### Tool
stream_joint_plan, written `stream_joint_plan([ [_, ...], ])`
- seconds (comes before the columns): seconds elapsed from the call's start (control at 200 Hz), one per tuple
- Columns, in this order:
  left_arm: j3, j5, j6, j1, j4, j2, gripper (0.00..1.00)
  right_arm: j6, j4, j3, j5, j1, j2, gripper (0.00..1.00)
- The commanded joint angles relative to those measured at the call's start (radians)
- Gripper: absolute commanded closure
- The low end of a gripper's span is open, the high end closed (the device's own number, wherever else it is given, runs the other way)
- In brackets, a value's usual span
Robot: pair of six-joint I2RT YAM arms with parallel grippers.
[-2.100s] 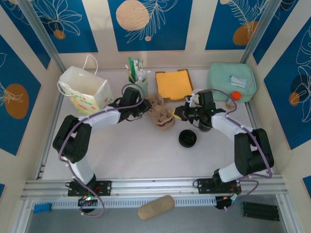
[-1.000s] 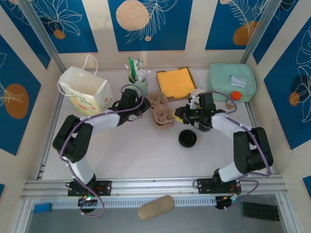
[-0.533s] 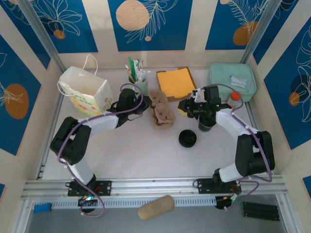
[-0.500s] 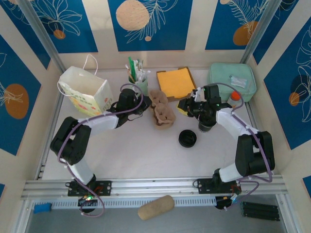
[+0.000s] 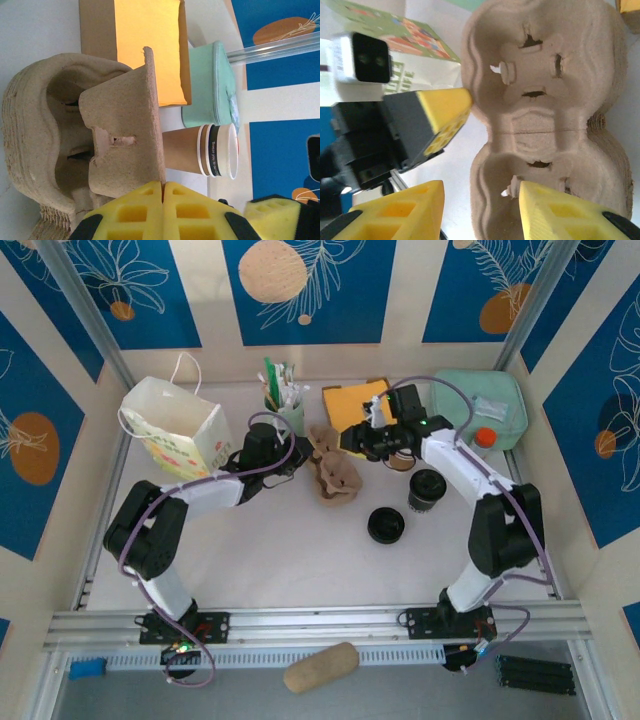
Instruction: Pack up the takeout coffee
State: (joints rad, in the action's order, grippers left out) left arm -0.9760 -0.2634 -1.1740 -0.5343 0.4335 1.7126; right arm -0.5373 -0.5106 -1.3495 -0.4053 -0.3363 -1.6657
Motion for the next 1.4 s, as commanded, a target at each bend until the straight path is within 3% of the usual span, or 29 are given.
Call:
stream_joint_plan([
  [0.0,0.010,-0.036,-0.002,-0.003,0.034,-0.010,1.00,0.087,-0.124,-0.075,0.075,-0.038,-0.052,0.56],
  [0.16,0.005,-0.051,-0.005,-0.002,0.058,-0.016,1.00,0.087,-0.124,-0.098,0.084,-0.050,-0.082,0.56],
  [0.555,-0.094,-0.111,-0.014,-0.008,0.071,-0.030,1.00,0.011,-0.067,-0.082,0.004,-0.001,0.067,0.56],
  [0.91,-0.065,-0.126,-0.023,-0.015,0.110,-0.039,1.00,0.019,-0.082,-0.045,-0.008,0.030,0.101,0.56],
  [1.205,0.075,-0.179,-0.072,-0.015,0.374,0.002,1.00,0.072,-0.160,-0.053,0.067,-0.021,0.078,0.57],
  [1.396,0.126,-0.180,-0.090,-0.016,0.445,0.025,1.00,0.104,-0.211,-0.062,0.122,-0.055,0.032,0.57],
])
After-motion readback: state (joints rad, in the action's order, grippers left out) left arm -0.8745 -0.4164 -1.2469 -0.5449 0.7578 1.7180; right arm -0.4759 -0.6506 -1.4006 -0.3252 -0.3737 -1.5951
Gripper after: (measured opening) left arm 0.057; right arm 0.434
